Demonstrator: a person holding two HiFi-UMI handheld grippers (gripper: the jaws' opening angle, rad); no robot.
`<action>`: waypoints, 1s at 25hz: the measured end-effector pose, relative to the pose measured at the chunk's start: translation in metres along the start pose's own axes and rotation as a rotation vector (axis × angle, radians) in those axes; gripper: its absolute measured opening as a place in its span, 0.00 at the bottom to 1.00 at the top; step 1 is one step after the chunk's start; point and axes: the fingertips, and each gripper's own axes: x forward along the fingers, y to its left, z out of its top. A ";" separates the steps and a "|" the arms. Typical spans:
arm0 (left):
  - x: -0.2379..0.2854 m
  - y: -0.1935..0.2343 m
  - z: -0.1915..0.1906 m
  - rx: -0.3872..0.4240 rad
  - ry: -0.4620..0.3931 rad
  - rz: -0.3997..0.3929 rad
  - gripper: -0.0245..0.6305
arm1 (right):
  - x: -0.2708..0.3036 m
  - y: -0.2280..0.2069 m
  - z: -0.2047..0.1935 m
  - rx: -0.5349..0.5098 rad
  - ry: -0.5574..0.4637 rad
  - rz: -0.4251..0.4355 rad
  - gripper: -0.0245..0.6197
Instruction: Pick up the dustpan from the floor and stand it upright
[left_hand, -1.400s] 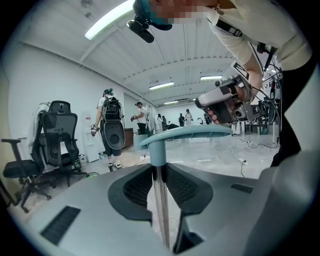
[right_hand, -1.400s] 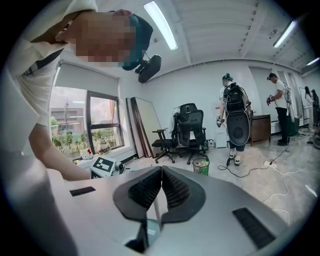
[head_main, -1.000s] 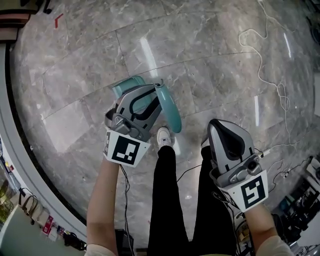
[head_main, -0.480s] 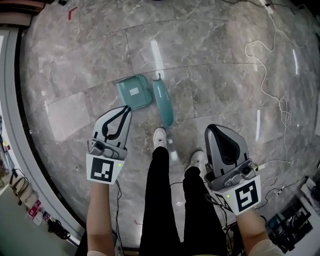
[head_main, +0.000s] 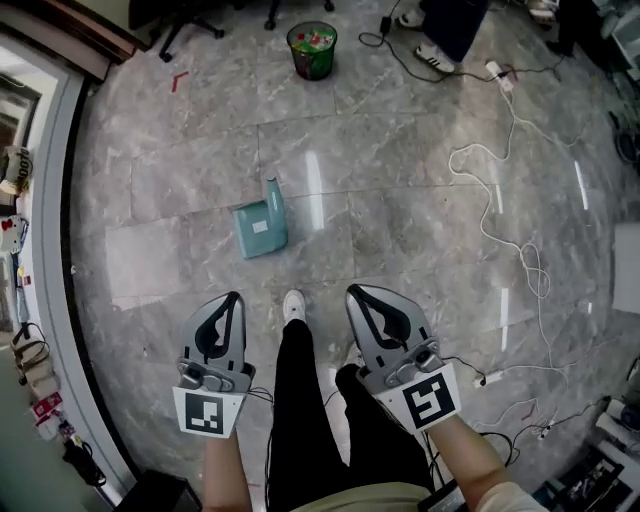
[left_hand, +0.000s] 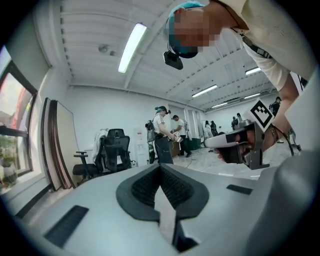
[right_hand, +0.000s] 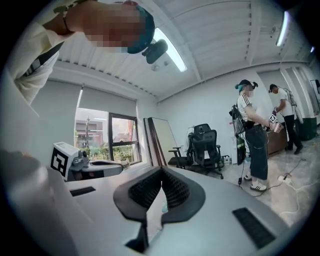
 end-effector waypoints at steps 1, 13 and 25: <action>-0.009 -0.006 0.026 0.006 -0.037 0.011 0.05 | -0.010 0.006 0.022 -0.023 -0.022 0.018 0.06; -0.186 -0.095 0.179 -0.061 -0.074 0.035 0.05 | -0.175 0.107 0.162 -0.170 -0.069 0.098 0.06; -0.268 -0.114 0.210 -0.023 -0.157 -0.020 0.05 | -0.212 0.183 0.168 -0.206 -0.057 0.041 0.06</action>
